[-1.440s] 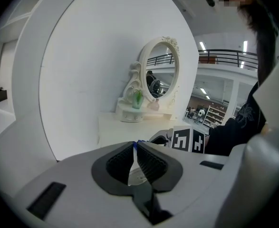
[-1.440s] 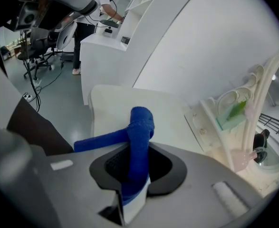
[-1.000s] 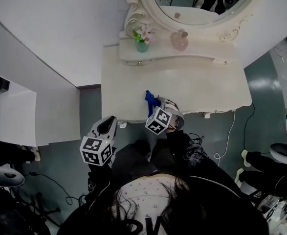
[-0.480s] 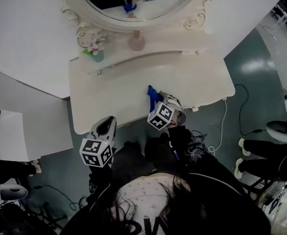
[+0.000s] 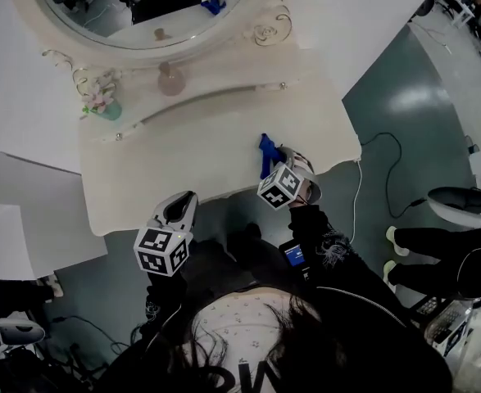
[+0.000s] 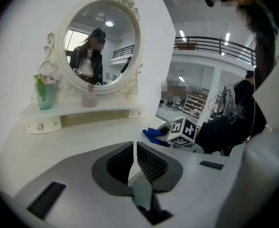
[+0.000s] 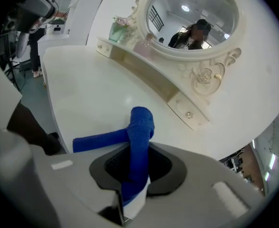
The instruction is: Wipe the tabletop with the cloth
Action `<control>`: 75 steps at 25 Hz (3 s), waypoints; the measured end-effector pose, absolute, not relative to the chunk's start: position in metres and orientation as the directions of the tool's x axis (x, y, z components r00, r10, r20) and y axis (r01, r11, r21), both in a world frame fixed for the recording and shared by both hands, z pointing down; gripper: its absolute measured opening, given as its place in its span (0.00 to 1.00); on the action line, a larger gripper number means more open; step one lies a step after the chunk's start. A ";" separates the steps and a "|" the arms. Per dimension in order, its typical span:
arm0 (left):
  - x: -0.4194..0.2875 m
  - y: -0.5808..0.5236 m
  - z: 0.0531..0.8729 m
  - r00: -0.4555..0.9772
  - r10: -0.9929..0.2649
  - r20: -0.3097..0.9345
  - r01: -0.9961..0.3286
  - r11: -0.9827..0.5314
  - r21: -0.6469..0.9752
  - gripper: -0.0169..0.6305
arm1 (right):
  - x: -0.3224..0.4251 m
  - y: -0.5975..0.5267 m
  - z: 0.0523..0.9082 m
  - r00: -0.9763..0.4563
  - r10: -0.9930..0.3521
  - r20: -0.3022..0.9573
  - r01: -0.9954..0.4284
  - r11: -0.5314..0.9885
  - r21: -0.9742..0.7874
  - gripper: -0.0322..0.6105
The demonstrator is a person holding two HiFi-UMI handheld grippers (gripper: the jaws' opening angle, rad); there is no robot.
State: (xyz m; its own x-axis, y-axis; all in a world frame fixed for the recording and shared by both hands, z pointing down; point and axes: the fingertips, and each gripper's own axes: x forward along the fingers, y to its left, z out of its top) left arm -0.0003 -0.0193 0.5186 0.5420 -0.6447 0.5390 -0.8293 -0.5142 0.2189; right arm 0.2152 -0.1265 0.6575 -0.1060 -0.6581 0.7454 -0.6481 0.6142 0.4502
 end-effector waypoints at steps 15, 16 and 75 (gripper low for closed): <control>0.081 -0.045 0.516 0.581 -0.595 0.555 -0.786 -0.587 0.193 0.03 | 0.433 -0.139 0.660 0.146 -0.659 0.738 -0.756 0.407 0.513 0.16; 0.084 -0.045 0.516 0.582 -0.593 0.556 -0.784 -0.591 0.191 0.03 | 0.444 -0.139 0.659 0.159 -0.657 0.736 -0.757 0.398 0.519 0.16; -0.140 0.159 0.500 0.718 -0.552 0.425 -0.683 -0.677 0.275 0.03 | 0.031 0.138 0.485 -0.400 -0.741 0.540 -0.909 0.398 -0.126 0.17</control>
State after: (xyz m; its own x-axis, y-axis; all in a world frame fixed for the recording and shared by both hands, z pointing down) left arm -0.1398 0.1588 0.4997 0.7177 -0.5519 0.4246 -0.6829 -0.6769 0.2746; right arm 0.0309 0.1377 0.4852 -0.3998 -0.7407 0.5399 -0.9086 0.3982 -0.1265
